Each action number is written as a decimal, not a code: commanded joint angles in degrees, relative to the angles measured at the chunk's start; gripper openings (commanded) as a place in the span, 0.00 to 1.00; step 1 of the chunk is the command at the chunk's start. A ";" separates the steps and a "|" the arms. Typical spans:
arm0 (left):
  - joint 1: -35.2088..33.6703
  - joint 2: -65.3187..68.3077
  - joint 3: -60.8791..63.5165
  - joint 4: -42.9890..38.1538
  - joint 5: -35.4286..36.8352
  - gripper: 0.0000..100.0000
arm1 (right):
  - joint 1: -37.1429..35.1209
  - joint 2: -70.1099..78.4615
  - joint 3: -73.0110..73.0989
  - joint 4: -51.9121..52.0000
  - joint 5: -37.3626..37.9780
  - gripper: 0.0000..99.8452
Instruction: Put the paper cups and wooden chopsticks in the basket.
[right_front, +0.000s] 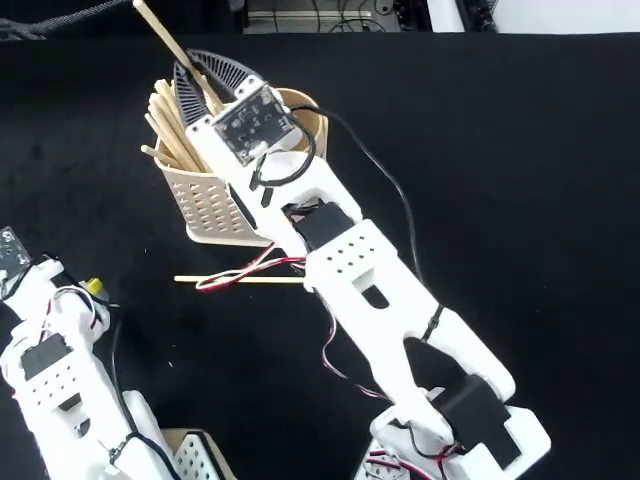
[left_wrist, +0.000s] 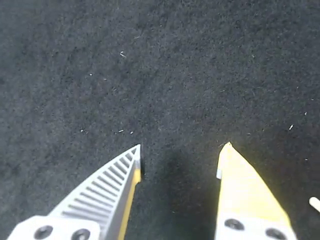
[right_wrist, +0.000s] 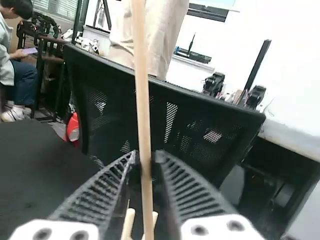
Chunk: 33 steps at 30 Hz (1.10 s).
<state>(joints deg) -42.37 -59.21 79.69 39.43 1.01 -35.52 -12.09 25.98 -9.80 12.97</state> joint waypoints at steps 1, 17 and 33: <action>0.66 -0.79 -0.22 -0.88 -0.18 0.25 | 0.97 -1.45 -3.65 4.66 -4.75 0.18; 5.67 -0.79 -0.66 -0.53 -0.70 0.25 | 14.68 -23.16 -22.81 51.43 0.70 0.18; 39.69 -0.18 -12.97 15.91 -18.11 0.25 | 48.35 -30.29 8.40 69.80 10.55 0.06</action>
<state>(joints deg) -11.87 -59.21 68.79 54.73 -11.03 9.41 -41.45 24.75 65.63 20.97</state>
